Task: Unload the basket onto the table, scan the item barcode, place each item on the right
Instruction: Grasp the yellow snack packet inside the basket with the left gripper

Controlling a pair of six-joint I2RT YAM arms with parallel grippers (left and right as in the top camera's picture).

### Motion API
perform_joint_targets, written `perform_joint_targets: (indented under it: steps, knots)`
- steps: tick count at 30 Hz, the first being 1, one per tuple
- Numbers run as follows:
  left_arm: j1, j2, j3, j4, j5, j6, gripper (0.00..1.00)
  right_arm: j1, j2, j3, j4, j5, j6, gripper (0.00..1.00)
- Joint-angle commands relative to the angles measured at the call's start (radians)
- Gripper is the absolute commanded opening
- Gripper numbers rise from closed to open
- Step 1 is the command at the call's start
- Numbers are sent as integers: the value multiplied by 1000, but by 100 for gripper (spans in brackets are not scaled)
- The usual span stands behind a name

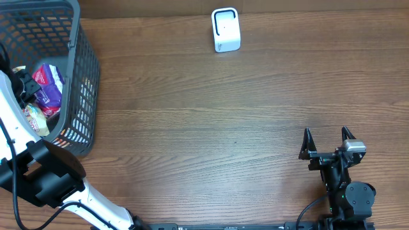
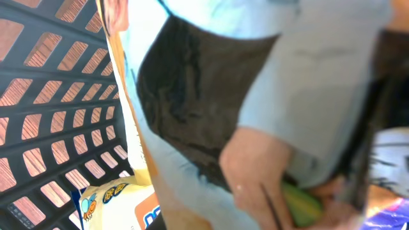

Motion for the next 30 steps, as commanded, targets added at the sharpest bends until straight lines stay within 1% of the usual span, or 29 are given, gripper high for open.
perform_joint_targets:
  steps: [1,6,9,10,11,16,21,23,26,27,28,29,30]
  knots:
    - [7,-21,18,4,-24,-14,6,-2,-8,-10,6,5,-3,100]
    - [7,-21,18,-1,-24,-14,5,-2,-8,-10,6,5,-3,100]
    - [7,-21,18,-3,-24,-14,10,-2,-8,-10,6,5,-3,100]
    - [7,-21,18,-4,-24,-14,9,-2,-8,-10,6,6,-3,100]
    - [7,-21,18,-8,-24,-14,4,-2,-8,-10,6,6,-3,100]
    - [7,-18,-11,-7,-18,-15,4,-2,-8,-10,6,6,-3,100]
    - [7,-8,-108,45,-8,-14,4,-2,-8,-10,6,6,-3,100]
    - [6,-2,-148,69,-8,-14,8,-2,-8,-10,6,6,-4,100]
    - [6,0,-192,103,-13,-14,10,-2,-8,-10,6,5,-3,100]
    - [6,0,-200,113,-13,-14,14,-2,-8,-10,6,6,-4,100]
    - [7,0,-205,118,-13,-14,22,-2,-8,-10,6,6,-3,100]
    - [7,0,-205,120,-13,-14,28,-2,-8,-10,6,6,-3,100]
    - [7,0,-204,123,-14,-13,36,-2,-8,-10,6,5,-3,100]
